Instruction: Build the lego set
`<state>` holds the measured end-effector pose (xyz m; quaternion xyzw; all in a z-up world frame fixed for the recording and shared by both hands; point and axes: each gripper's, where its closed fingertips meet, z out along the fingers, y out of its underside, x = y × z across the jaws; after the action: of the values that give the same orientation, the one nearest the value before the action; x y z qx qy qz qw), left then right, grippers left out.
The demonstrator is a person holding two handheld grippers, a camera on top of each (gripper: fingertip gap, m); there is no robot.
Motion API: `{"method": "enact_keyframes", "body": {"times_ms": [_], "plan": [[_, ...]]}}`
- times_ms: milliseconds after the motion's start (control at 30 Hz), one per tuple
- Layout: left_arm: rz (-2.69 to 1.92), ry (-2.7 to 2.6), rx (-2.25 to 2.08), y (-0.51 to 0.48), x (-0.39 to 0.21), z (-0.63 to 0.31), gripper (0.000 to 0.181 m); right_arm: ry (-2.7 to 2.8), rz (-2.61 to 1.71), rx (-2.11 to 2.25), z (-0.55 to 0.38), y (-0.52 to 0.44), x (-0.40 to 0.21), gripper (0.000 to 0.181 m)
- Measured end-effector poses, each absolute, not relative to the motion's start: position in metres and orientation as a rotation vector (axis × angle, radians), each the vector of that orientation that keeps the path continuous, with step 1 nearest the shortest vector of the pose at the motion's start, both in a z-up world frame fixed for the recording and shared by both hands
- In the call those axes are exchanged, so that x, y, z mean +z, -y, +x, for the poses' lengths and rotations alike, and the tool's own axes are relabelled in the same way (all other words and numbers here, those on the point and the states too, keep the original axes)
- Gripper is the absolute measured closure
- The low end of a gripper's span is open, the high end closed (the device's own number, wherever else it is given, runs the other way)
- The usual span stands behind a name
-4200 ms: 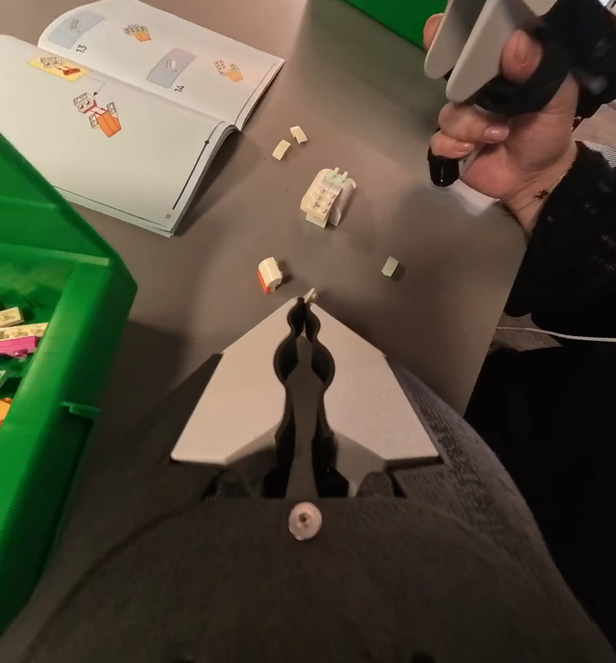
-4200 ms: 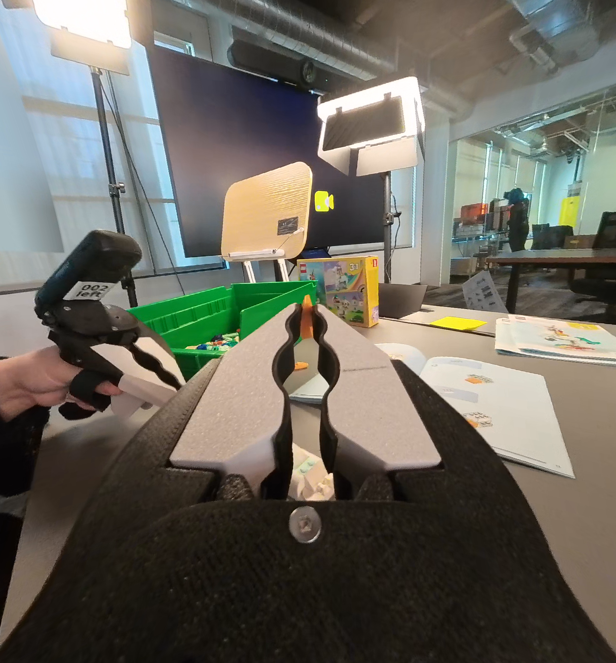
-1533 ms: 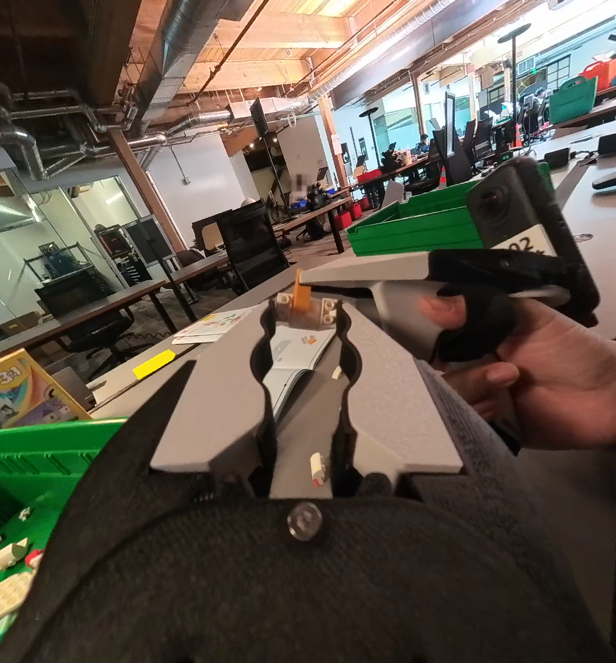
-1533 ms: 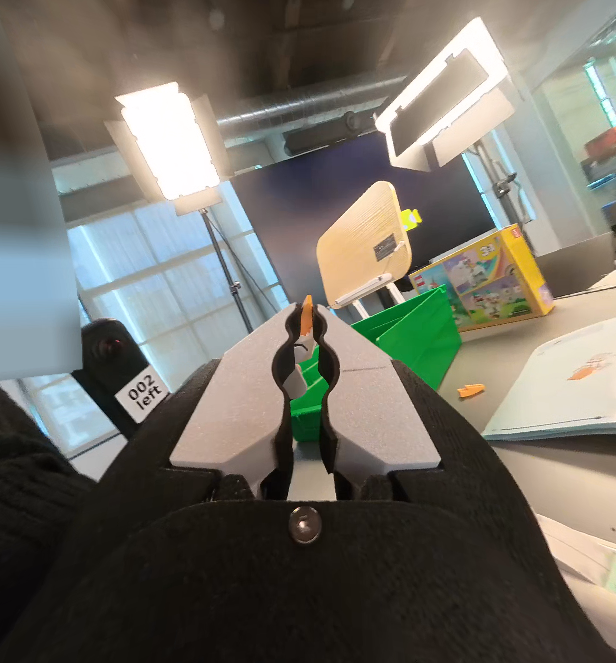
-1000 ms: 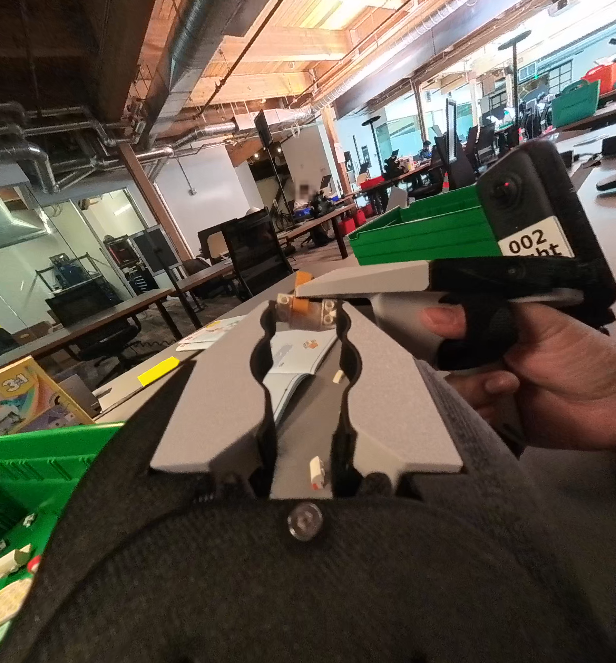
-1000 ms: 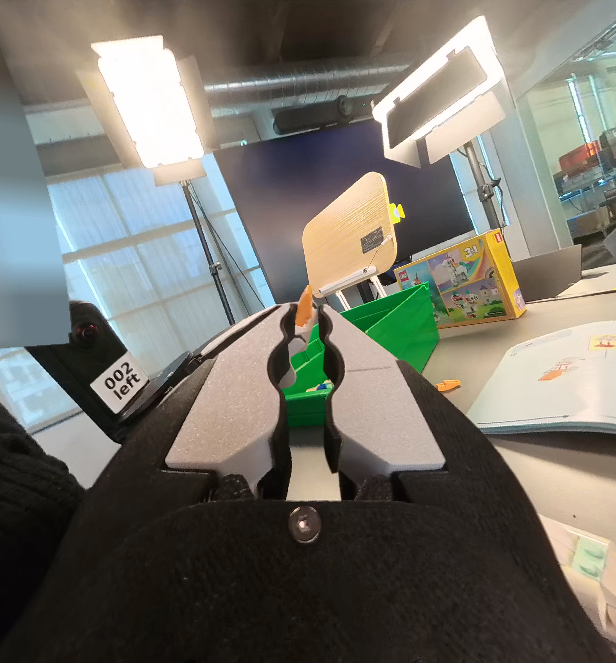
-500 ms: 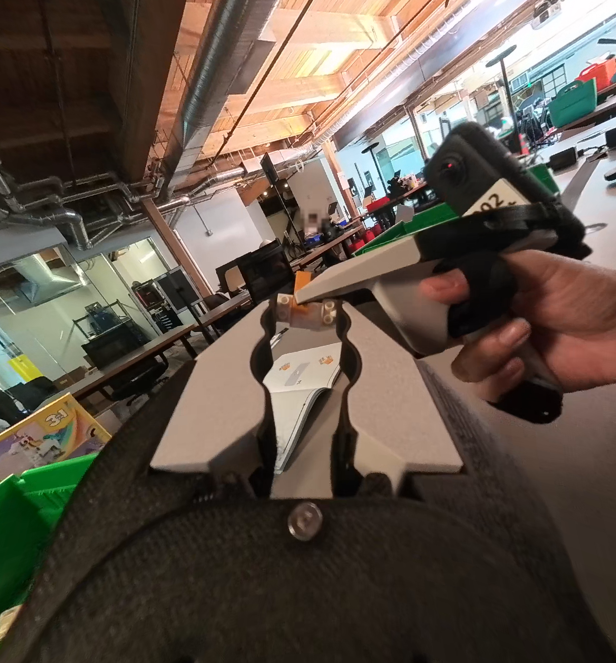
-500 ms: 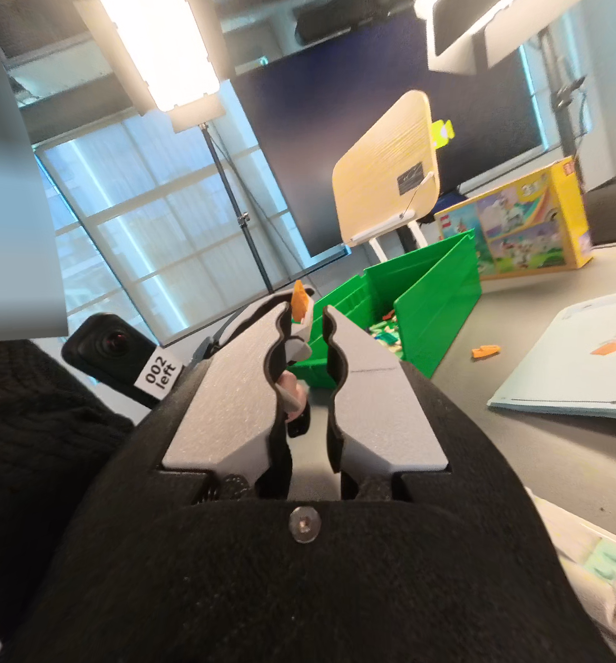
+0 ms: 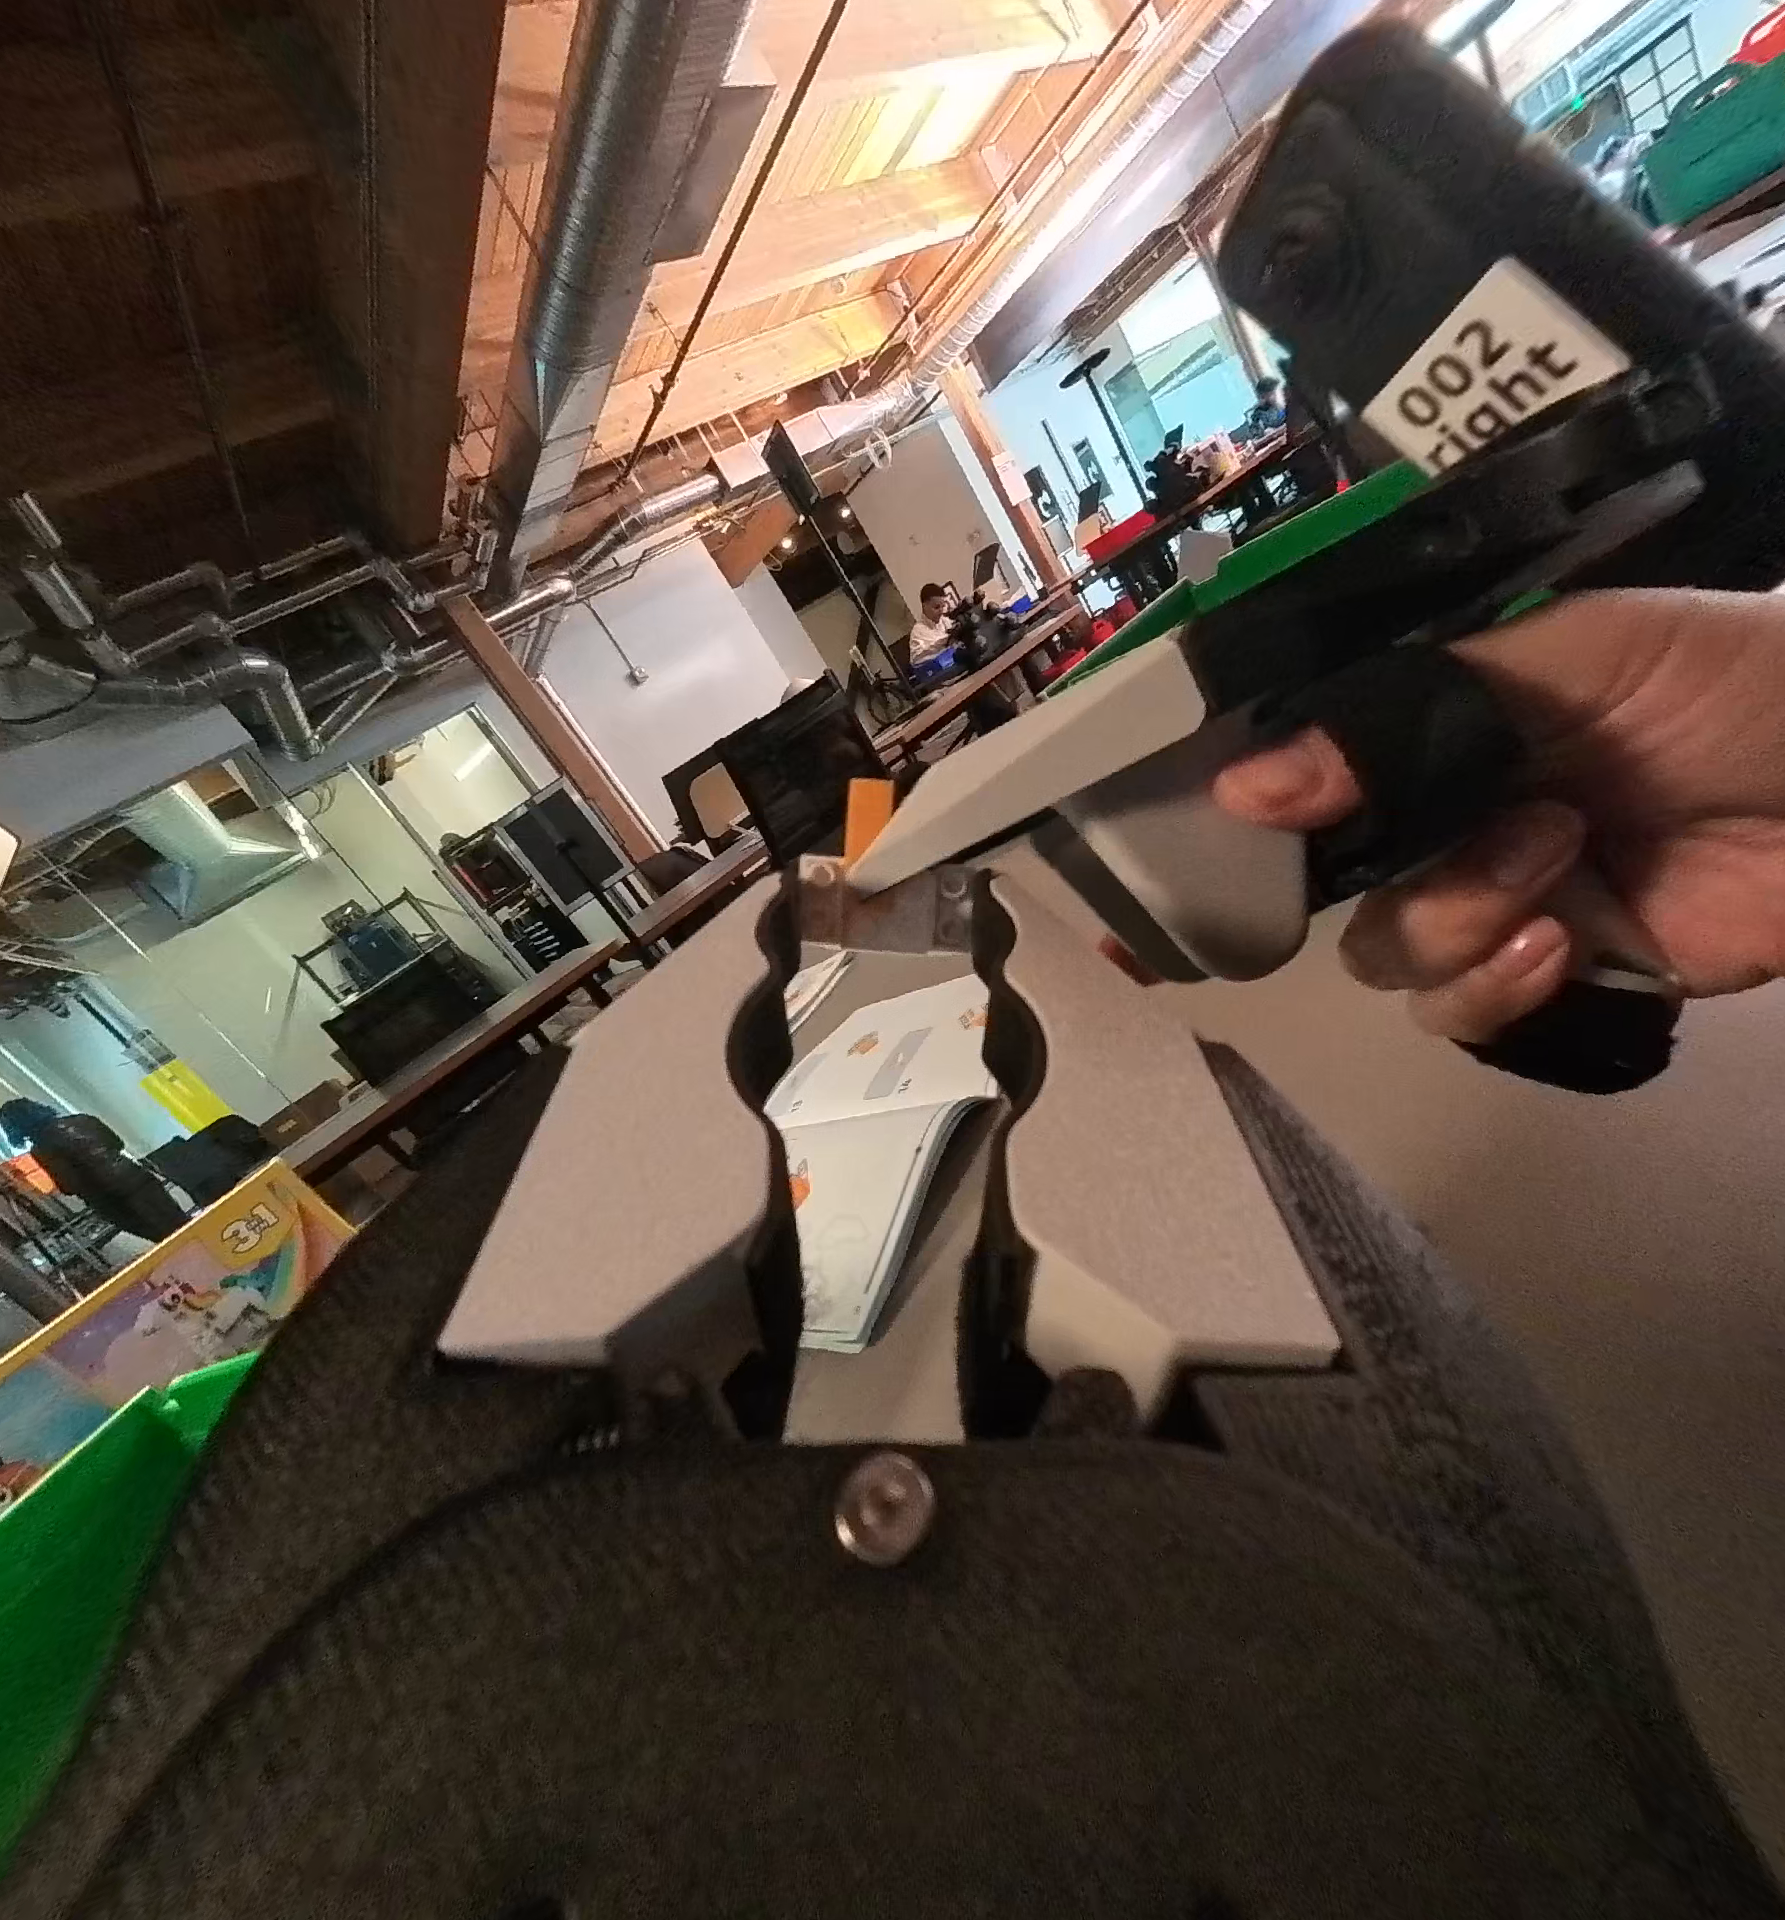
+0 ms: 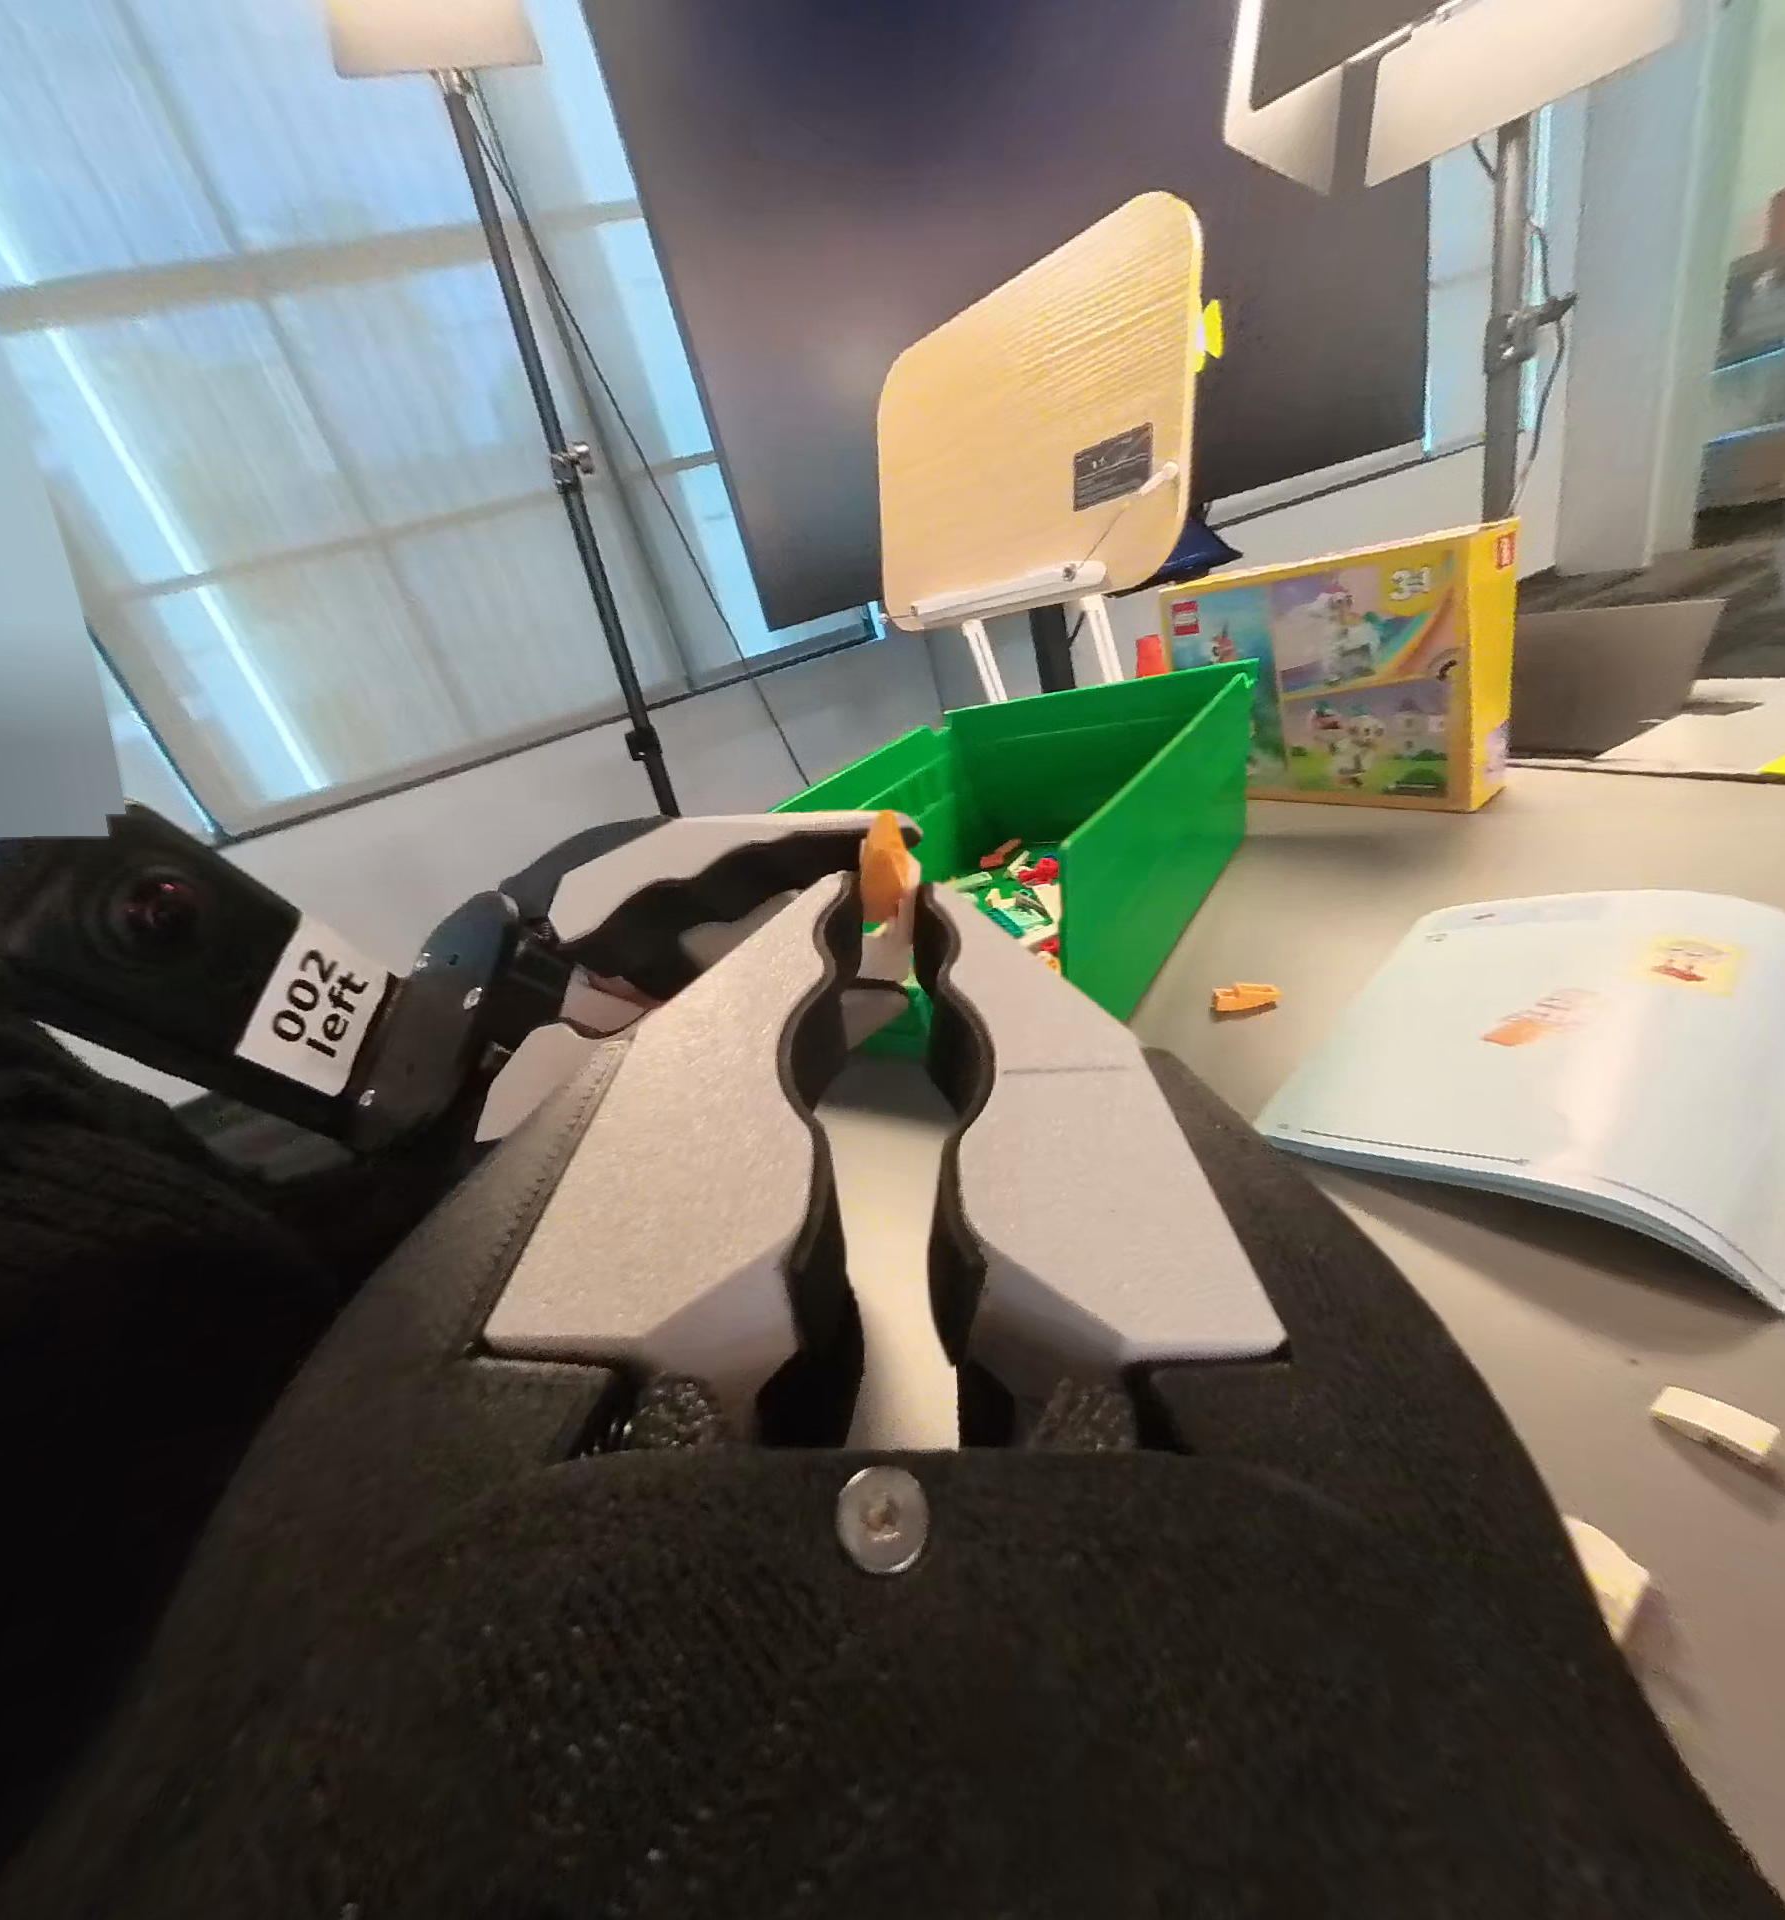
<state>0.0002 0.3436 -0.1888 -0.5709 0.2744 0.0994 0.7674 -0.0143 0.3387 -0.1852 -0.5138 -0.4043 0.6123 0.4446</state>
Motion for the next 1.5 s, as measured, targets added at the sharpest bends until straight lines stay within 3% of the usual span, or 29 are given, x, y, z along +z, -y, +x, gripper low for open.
{"method": "enact_keyframes", "body": {"times_ms": [400,800,900,1167,1500], "plan": [[-1.238,-0.612,0.177,-0.341,-0.187,0.002,0.148,1.044,-1.144,1.422,-0.011,-0.333,-0.180,0.174],[-1.099,-0.671,0.222,-0.326,-0.174,0.003,0.150,1.266,-0.763,0.670,-0.009,-0.311,-0.165,0.173],[-1.122,-0.657,0.192,-0.328,-0.175,0.002,0.149,1.209,-0.881,0.872,-0.010,-0.315,-0.165,0.173],[-1.140,-0.589,-0.263,-0.316,-0.157,0.011,0.141,0.776,-1.050,2.124,0.005,-0.327,-0.150,0.174],[-1.288,-0.436,-0.863,-0.320,-0.151,0.007,0.174,0.856,-1.018,2.153,0.005,-0.320,-0.156,0.173]]}}
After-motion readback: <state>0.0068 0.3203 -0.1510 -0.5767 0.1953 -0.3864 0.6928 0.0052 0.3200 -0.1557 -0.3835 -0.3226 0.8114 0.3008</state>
